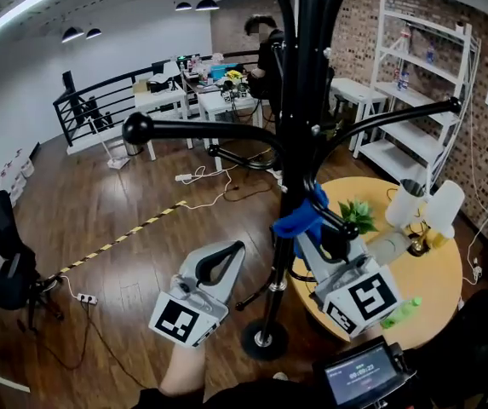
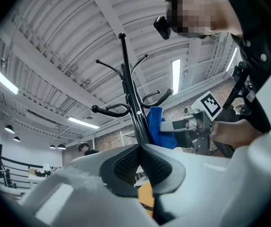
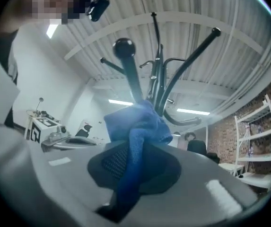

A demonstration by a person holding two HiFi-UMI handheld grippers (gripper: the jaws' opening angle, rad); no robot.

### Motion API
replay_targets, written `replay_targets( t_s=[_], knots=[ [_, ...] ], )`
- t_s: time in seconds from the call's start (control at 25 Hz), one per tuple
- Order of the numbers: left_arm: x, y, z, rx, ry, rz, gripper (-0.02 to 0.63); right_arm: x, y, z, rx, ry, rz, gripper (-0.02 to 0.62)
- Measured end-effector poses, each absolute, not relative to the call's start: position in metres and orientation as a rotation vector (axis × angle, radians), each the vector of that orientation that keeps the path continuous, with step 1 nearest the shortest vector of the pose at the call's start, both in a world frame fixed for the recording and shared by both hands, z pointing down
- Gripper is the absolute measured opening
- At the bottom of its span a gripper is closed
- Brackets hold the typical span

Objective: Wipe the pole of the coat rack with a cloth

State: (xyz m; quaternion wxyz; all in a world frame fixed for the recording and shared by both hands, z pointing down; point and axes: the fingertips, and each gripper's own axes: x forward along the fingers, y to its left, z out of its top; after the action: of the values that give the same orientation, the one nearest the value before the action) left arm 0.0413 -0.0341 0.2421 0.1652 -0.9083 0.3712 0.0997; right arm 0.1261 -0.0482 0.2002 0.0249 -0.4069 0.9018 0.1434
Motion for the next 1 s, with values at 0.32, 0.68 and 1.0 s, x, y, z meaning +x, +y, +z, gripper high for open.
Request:
replay_targets(
  t_s=[0.32,0.68,1.0],
  knots=[
    [0.068,-0.055,0.224,-2.559,0.980,0.253,0.003,0.097,-0.037,0.201,-1.105,2.744,0.677,0.051],
    [0.067,-0.079,0.229,-2.690,0.494,0.409,0.003,0.085,-0.050,0.207,-1.539,2.594,0.688,0.051],
    [0.054,-0.067,0.268,-2.778,0.072,0.383,0.003,0.085,-0.062,0.291,-2.111,2.479,0.401,0.052]
  ],
)
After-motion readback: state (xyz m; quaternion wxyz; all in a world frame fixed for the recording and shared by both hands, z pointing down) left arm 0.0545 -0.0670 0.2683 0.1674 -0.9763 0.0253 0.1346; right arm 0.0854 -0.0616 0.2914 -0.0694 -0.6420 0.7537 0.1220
